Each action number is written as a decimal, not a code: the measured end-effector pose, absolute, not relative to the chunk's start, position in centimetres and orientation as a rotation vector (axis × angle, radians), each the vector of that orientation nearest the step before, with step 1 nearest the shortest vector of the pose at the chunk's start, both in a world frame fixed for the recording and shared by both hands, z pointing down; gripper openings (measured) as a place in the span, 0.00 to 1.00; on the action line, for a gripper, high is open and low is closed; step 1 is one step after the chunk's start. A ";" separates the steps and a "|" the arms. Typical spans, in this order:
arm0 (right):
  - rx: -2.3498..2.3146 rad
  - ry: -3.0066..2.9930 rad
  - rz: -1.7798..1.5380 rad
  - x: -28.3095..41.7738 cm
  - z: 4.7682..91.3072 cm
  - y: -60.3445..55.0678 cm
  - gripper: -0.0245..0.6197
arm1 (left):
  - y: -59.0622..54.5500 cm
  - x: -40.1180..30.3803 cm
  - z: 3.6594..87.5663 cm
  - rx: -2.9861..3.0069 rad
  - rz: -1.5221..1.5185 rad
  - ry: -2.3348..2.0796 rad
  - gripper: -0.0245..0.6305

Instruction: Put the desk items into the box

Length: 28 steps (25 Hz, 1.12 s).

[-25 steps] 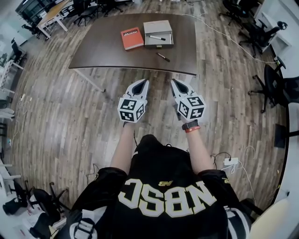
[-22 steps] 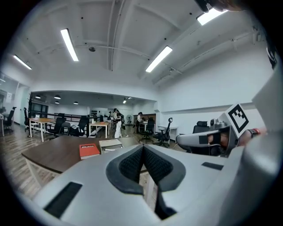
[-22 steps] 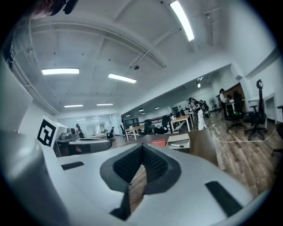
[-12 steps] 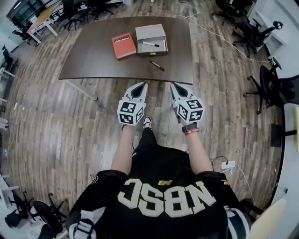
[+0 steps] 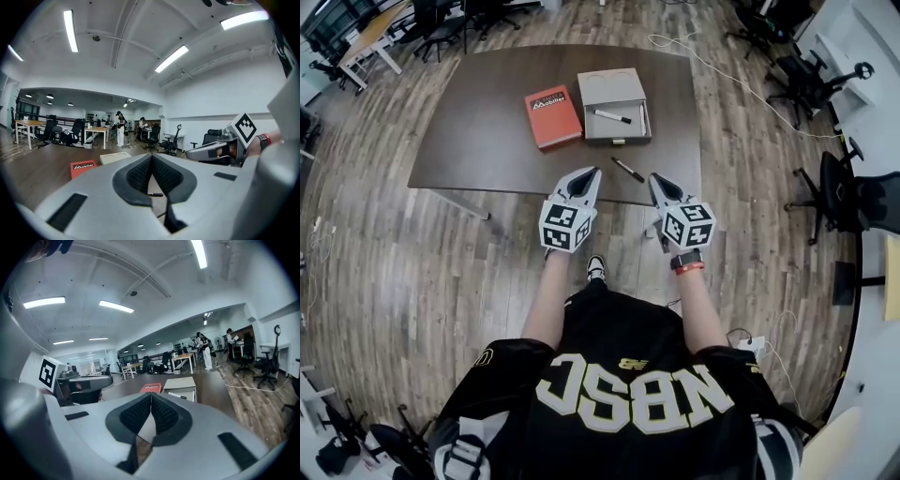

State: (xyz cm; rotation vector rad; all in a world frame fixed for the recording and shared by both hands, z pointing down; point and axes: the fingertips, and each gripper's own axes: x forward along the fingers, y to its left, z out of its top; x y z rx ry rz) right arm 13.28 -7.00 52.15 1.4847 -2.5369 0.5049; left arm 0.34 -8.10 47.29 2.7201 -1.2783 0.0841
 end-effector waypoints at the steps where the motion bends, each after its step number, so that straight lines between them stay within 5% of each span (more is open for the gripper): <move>1: 1.479 -2.528 0.522 12.9 52.7 -7.9 0.05 | -9.1 0.2 47.9 2.714 0.088 -1.259 0.06; 28: 1.140 -2.272 0.658 10.2 64.3 -22.6 0.13 | -24.2 1.4 54.9 2.615 0.145 -1.044 0.06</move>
